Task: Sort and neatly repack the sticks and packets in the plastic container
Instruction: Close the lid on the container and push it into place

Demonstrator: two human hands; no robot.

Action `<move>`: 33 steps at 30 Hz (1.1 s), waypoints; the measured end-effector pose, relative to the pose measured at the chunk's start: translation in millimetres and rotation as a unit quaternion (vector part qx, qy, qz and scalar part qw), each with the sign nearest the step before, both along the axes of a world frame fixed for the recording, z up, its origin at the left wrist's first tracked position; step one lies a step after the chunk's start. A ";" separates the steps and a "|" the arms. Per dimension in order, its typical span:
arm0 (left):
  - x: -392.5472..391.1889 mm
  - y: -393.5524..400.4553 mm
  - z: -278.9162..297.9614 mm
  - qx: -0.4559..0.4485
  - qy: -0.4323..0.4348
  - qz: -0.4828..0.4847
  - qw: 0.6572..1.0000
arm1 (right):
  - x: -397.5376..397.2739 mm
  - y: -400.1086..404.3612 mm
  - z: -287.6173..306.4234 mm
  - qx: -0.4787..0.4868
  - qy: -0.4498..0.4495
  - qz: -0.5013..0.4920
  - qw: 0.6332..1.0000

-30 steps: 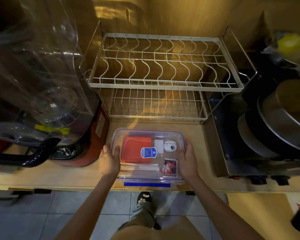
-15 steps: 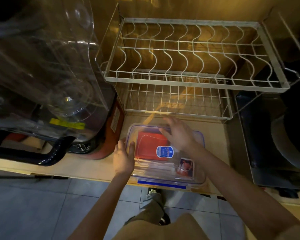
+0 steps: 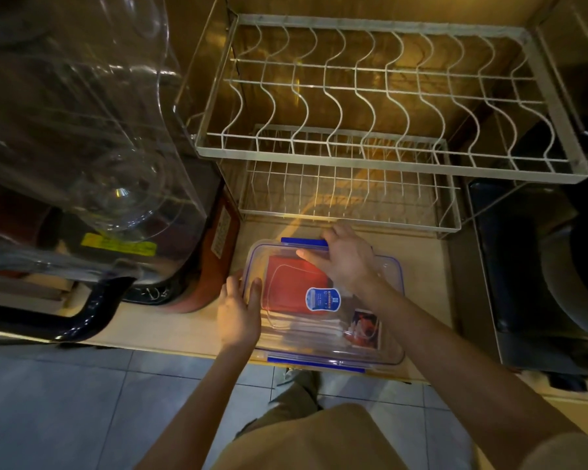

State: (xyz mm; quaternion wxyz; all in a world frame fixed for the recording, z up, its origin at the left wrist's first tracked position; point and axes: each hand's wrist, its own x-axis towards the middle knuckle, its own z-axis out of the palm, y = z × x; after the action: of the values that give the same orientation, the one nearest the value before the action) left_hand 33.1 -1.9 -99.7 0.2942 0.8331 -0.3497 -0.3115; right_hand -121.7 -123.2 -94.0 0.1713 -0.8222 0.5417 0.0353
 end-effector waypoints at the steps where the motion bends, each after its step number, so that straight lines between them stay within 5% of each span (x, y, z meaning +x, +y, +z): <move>1: 0.0 0.2 0.4 0.001 0.001 0.000 1.000 | -0.4 1.4 -0.2 -0.005 -0.020 -0.004 1.000; 12: -0.5 0.6 0.4 0.000 0.001 -0.003 1.000 | 2.3 5.8 -6.4 -0.082 -0.084 -0.025 0.993; 18: -0.1 1.3 0.1 -0.004 -0.003 -0.008 1.000 | 2.7 9.7 0.4 -0.046 -0.058 -0.024 0.997; 29: 0.7 1.1 -0.6 -0.005 -0.030 -0.036 0.999 | -32.2 140.6 -1.3 -0.025 -0.120 0.015 0.992; 33: -0.6 2.1 0.3 0.006 -0.024 -0.038 0.999 | -40.9 153.1 -18.8 -0.098 0.000 0.103 0.990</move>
State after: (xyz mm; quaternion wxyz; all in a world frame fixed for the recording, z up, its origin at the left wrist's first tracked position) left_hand 32.5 0.2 -99.4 0.2684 0.8282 -0.3865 -0.3043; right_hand -162.6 29.9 -112.9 0.0853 -0.8866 0.4545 -0.0010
